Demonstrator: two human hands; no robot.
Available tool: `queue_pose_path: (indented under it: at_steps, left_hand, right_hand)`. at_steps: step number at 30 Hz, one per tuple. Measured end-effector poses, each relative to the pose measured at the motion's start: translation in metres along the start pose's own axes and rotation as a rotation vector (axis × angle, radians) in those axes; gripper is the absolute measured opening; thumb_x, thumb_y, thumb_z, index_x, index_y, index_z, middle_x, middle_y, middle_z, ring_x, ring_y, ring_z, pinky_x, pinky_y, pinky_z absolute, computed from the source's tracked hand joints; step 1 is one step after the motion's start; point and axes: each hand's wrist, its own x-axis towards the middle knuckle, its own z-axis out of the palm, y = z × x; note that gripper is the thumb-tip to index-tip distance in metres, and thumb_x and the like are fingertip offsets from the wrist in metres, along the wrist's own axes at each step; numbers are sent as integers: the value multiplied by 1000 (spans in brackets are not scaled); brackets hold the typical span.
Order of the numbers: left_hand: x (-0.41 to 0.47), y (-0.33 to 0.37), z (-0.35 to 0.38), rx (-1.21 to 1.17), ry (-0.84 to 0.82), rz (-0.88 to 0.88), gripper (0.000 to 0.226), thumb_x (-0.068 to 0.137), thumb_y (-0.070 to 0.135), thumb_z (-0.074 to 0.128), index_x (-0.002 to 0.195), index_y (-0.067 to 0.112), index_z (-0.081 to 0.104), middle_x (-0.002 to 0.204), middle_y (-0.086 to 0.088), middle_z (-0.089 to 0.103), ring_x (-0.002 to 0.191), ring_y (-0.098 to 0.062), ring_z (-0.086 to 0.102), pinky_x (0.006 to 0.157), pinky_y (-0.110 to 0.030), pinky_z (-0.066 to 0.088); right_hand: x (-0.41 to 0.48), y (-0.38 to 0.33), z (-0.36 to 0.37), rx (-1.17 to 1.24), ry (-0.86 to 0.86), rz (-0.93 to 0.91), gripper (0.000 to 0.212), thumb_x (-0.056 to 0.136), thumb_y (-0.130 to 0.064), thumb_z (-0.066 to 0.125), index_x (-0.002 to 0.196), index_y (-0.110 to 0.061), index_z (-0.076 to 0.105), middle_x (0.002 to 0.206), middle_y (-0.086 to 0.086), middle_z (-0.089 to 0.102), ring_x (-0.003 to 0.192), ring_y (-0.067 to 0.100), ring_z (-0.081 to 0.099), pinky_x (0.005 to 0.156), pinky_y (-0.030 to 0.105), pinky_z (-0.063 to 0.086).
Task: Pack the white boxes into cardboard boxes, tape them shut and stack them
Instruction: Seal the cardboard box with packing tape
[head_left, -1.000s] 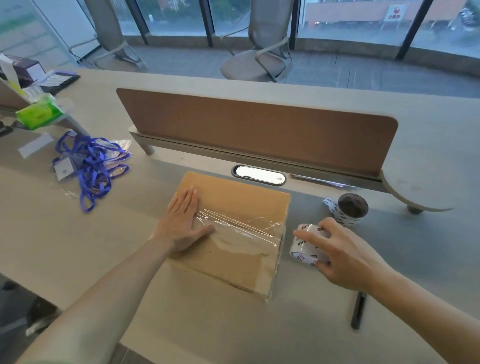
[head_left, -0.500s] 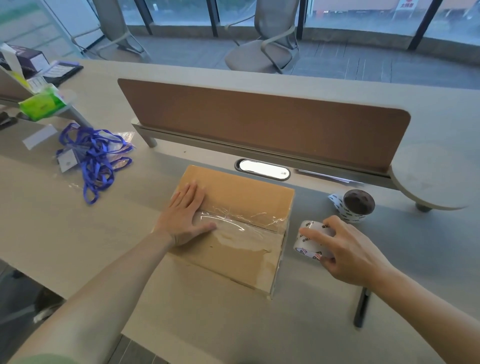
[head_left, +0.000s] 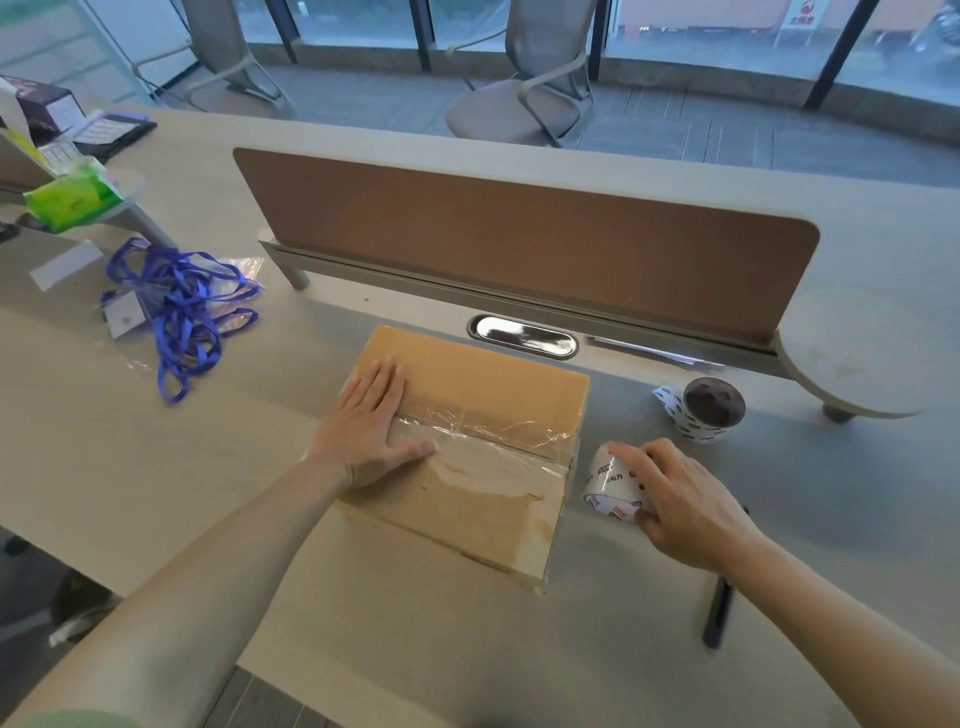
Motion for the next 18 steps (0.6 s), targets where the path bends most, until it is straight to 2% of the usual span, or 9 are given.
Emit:
queue_pose_path:
  at_steps: [3,6,12,15,18]
  left_hand:
    - [1,1,0,5,-10,-5,120,68,97,7,156,19,-20,160,4,-31,148,-11,-28,122,-32,-15]
    - [0,3,-1,4,-11,-8,114,74,91,10,156,17,-20,161,2,-30,148,-12,-27,122,-33,-14]
    - [-2,8,-4,-18,-18,-7,120,66,92,-10,157,14,-17,163,-1,-25,150,-14,-25,124,-37,-11]
    - [-1,9,-7,34,-35,1,116,69,87,-12,156,10,-18,164,-6,-24,151,-20,-23,124,-41,-9]
    - [1,12,-11,90,8,136,114,73,85,-12,157,7,-13,165,-9,-19,152,-22,-20,123,-41,-13]
  right_hand:
    - [1,-7,8,19,-26,94,86,90,-35,64,155,-27,9,135,1,38,110,18,48,94,26,42]
    - [3,-11,18,25,-34,162,92,90,-36,64,156,-24,1,141,1,35,118,18,45,101,30,42]
    - [6,-26,30,13,-46,293,96,90,-36,65,155,-30,-6,148,2,28,124,24,39,104,39,41]
    - [5,-35,28,11,-56,392,93,92,-36,61,152,-35,-9,149,4,25,127,28,37,102,42,42]
    - [4,-46,22,-32,-83,507,95,91,-37,60,152,-32,-13,151,5,22,129,30,37,102,42,42]
